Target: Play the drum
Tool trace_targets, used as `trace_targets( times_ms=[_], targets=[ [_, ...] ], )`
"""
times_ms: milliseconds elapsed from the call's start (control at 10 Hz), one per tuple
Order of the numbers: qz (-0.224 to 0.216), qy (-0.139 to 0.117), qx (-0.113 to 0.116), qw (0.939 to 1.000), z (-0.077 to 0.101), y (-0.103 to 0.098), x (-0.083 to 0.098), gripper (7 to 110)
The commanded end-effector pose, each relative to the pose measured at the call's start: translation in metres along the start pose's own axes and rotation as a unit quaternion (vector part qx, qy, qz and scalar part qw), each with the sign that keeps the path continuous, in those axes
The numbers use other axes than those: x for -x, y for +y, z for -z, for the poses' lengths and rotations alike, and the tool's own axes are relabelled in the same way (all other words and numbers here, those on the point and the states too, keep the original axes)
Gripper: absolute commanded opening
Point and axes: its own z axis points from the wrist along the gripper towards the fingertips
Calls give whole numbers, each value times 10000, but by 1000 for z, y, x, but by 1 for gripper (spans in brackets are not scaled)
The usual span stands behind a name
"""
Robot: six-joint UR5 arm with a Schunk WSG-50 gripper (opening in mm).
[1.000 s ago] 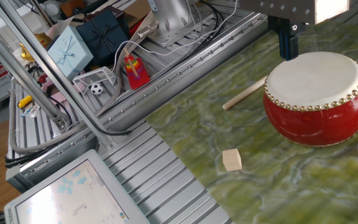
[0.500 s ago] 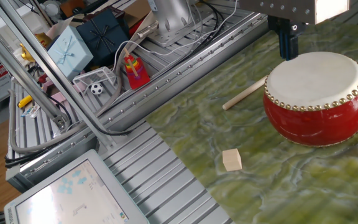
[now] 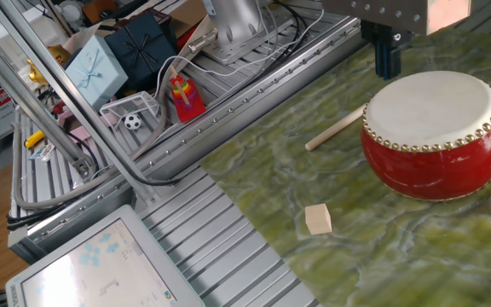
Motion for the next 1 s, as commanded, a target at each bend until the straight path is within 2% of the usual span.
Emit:
trace_targets(
  times_ms=[0, 200, 400, 500, 700, 900],
  targets=[
    [61, 62, 186, 9998, 1, 8, -3, 7],
    [141, 113, 375, 9991, 2, 18, -6, 7],
    [263, 178, 345, 9989, 2, 16, -9, 7],
    [236, 132, 307, 9992, 2, 11, -7, 7],
    [182, -44, 289, 9994, 0, -28, -3, 7],
    [317, -155, 206, 9992, -9, -65, -15, 7]
  ],
)
